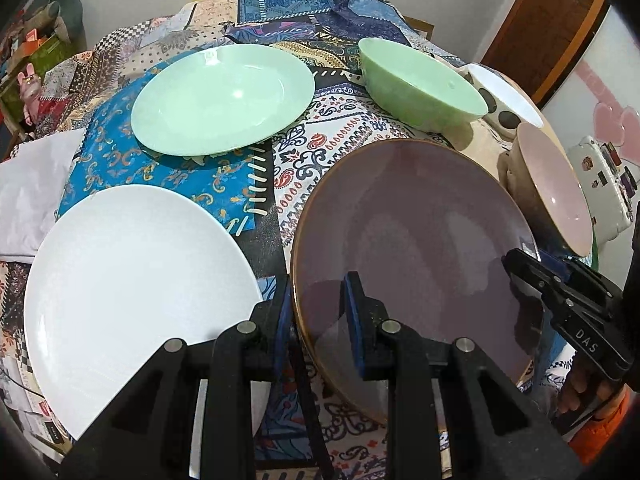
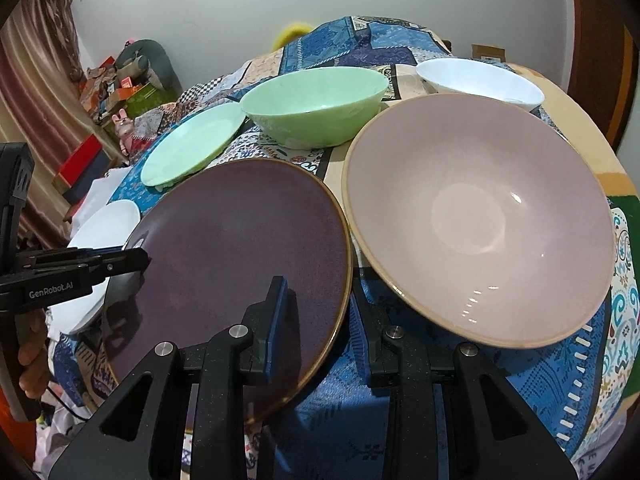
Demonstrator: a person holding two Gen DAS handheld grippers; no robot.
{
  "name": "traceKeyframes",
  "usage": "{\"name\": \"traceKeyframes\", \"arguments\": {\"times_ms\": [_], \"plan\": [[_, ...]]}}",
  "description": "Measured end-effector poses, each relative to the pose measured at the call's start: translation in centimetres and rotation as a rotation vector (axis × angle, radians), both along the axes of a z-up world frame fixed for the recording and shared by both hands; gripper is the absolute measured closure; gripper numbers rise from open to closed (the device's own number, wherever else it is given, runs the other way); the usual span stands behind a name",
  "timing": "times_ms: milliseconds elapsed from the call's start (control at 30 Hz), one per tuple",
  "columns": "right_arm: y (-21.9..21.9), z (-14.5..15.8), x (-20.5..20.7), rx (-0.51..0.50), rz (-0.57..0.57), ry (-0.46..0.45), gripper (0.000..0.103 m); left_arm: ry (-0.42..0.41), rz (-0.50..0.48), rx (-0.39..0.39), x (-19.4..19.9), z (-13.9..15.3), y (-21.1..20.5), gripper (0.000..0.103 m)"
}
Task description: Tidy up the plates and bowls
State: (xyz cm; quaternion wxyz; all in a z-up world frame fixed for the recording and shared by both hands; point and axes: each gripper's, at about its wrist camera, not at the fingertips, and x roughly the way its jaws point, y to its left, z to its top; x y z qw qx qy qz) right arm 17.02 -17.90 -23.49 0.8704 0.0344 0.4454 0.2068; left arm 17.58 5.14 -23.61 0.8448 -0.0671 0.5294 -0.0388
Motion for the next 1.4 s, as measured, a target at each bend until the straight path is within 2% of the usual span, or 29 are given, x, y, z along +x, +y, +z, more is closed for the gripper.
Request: {"name": "traceKeyframes", "arguments": {"times_ms": [333, 700, 1067, 1233, 1400], "plan": [[0.0, 0.2, -0.2, -0.011, 0.003, -0.003, 0.074, 0.011, 0.006, -0.019, -0.3, -0.1, 0.3, 0.078], [-0.5, 2.3, -1.7, 0.006, 0.001, -0.039, 0.073, -0.073, 0.015, -0.005, -3.0, 3.6, 0.6, 0.076], [1.5, 6.2, -3.3, 0.02, 0.049, -0.147, 0.069, -0.219, 0.065, 0.032, -7.0, 8.8, 2.7, 0.057], [3.3, 7.8, -3.8, 0.029, 0.085, -0.2, 0.061, -0.277, 0.09, 0.066, -8.8, 10.5, 3.8, 0.04], [5.2, 8.8, -4.0, 0.034, 0.131, -0.236, 0.054, -0.31, 0.124, 0.112, -10.3, 11.3, 5.5, 0.03]]}}
